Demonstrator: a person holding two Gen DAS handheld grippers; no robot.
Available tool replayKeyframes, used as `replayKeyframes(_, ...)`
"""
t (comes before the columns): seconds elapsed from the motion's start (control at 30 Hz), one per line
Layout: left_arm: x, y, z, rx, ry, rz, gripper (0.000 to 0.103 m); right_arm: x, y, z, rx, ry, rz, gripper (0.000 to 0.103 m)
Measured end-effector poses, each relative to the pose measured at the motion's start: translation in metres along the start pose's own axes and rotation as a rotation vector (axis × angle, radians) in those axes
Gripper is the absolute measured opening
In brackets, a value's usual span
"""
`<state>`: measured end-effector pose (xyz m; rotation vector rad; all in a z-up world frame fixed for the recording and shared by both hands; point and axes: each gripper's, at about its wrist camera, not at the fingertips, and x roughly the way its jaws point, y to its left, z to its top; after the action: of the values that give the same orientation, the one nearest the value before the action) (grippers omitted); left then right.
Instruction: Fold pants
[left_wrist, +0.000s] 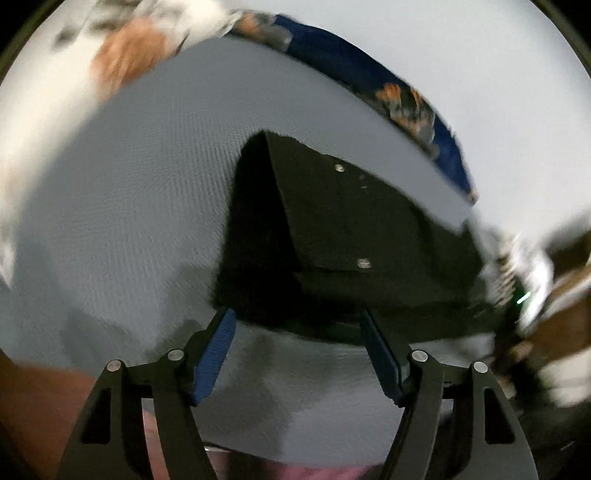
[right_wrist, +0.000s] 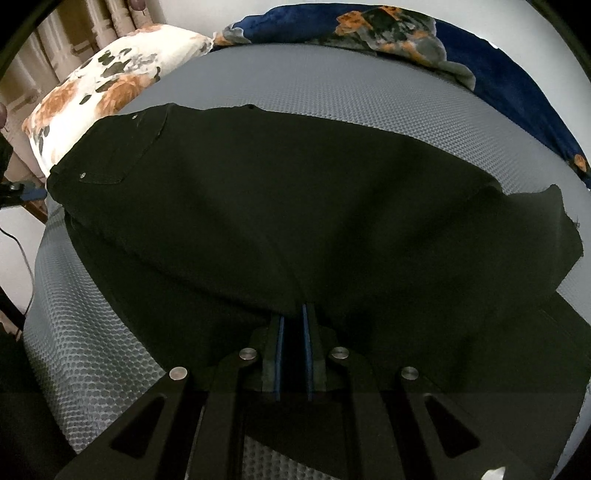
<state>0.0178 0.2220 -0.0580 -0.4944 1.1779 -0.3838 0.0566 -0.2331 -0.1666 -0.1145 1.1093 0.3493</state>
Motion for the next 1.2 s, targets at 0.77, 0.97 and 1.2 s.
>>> replayKeyframes(0.77, -0.005, -0.061, 0.077, 0.128, -0.251, -0.008, 0.018, -0.033, 0.028, -0.016, 0.106, -0.096, 0.027, 0.007)
replayKeyframes(0.97, 0.029, -0.041, 0.057, 0.273, -0.103, 0.136, 0.018, -0.01, 0.031, -0.027, 0.14, -0.036, 0.04, 0.008)
replayKeyframes(1.2, 0.052, 0.006, 0.033, 0.159, -0.027, 0.148, 0.019, -0.015, 0.038, -0.024, 0.092, -0.01, 0.048, 0.008)
